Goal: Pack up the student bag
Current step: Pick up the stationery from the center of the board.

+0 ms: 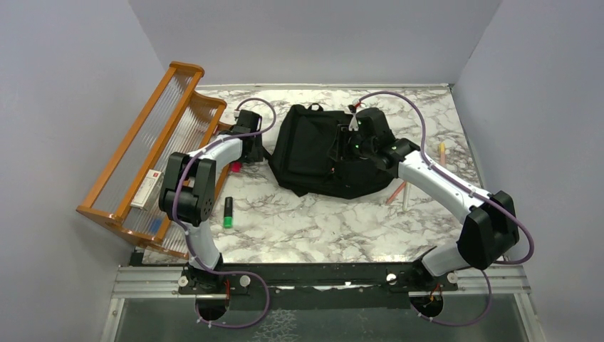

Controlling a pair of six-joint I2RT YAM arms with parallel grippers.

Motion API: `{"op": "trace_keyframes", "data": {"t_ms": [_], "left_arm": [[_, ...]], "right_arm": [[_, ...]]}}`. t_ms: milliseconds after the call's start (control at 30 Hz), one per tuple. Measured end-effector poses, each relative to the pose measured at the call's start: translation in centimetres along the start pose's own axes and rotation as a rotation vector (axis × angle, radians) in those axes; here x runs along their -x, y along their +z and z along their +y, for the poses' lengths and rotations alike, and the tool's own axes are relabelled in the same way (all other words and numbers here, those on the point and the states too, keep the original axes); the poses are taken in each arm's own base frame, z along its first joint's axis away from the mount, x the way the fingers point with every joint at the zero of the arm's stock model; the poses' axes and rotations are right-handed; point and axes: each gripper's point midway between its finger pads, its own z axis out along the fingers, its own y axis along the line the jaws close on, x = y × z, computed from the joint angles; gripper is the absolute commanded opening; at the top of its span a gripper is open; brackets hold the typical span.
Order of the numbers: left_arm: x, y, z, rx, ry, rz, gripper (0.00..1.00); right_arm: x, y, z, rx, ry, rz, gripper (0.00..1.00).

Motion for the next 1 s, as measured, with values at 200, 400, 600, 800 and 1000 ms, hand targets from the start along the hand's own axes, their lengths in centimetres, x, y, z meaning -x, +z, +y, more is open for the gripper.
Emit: {"op": "trace_keyframes", "data": {"t_ms": [200, 400, 600, 800, 1000], "left_arm": [[-0.1, 0.7, 0.6, 0.017, 0.009, 0.012, 0.71], [-0.5, 1.0, 0.1, -0.019, 0.005, 0.031, 0.57], [-0.9, 1.1, -1.0, -0.088, -0.015, 0.031, 0.44], [-1.0, 1.0, -1.6, -0.121, -0.026, 0.027, 0.27], [-1.3, 0.5, -1.7, -0.14, -0.02, 0.042, 0.24]], "right_arm": [[0.0, 0.0, 0.0, -0.002, 0.0, -0.003, 0.45], [0.0, 0.0, 0.0, -0.002, 0.001, -0.003, 0.4], [0.0, 0.1, 0.0, -0.001, 0.008, -0.005, 0.34], [0.0, 0.2, 0.0, 0.001, 0.009, -0.009, 0.33], [0.0, 0.2, 0.0, 0.001, 0.01, -0.009, 0.33]]}}
